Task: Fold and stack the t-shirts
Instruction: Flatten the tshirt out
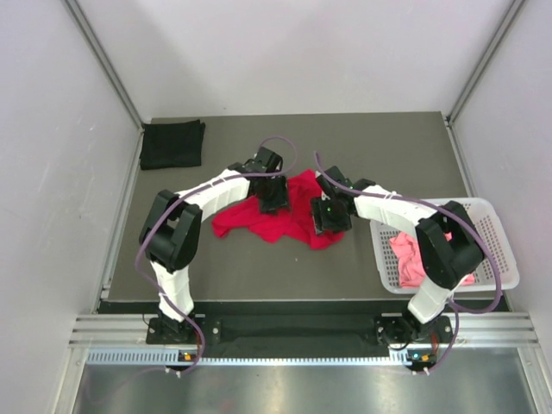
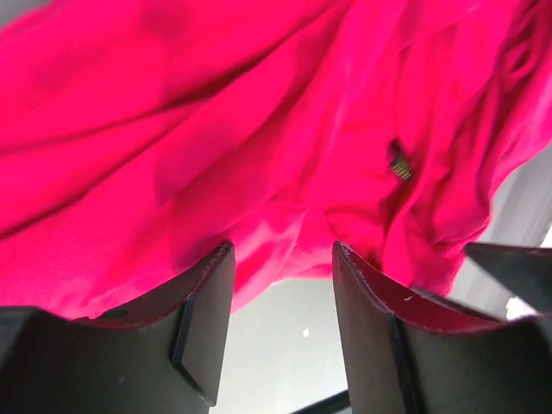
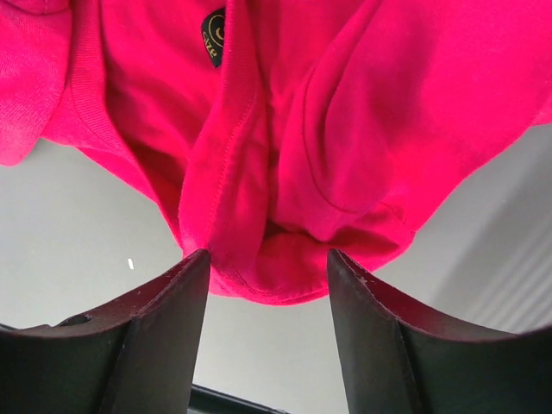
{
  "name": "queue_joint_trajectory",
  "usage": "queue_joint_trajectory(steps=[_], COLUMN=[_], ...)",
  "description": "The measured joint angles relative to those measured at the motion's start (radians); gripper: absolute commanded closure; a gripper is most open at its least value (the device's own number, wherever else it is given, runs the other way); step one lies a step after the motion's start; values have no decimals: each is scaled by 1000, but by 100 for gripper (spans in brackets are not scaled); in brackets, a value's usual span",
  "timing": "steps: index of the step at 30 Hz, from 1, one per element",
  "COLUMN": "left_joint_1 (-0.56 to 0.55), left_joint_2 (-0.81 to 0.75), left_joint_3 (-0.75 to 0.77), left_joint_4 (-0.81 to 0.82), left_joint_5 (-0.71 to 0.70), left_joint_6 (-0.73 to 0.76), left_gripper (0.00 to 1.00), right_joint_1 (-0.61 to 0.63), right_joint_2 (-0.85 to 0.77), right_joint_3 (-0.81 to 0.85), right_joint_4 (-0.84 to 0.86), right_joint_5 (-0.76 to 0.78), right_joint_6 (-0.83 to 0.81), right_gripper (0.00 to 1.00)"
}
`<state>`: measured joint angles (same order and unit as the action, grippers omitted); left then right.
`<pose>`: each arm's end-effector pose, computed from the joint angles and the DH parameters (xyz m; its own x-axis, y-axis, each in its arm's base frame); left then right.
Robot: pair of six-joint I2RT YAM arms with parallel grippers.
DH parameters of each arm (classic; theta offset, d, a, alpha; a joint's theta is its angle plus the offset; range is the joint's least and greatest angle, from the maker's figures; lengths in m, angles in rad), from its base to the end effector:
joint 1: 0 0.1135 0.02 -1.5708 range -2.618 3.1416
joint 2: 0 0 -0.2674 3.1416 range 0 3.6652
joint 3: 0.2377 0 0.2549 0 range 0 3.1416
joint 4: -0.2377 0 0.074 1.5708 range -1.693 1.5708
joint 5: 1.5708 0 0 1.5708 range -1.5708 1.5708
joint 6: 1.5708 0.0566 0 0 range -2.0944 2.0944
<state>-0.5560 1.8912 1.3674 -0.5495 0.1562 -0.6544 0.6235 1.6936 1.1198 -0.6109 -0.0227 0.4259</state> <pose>0.3442 -0.2243 0.1812 -0.9479 -0.1188 -0.2954 0.0094 0.9169 -0.3990 0.2774 0.2011 0.1738 -0.9289 -0.1593 -0.3343 -0.2272 0.9581 0.1747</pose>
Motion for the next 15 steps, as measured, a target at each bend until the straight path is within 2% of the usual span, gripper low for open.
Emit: queue_joint_trajectory(steps=[8, 15], left_joint_1=[-28, -34], left_joint_2=[132, 174], left_joint_3=[84, 137], left_joint_4=[35, 15], left_joint_5=[-5, -35], left_joint_6=[-27, -50], left_gripper=[47, 54], right_joint_1=[3, 3], right_joint_2=[9, 16], right_joint_3=[0, 0], right_joint_4=[2, 5], right_joint_5=[23, 26], right_joint_6=[3, 5], right_gripper=[51, 48])
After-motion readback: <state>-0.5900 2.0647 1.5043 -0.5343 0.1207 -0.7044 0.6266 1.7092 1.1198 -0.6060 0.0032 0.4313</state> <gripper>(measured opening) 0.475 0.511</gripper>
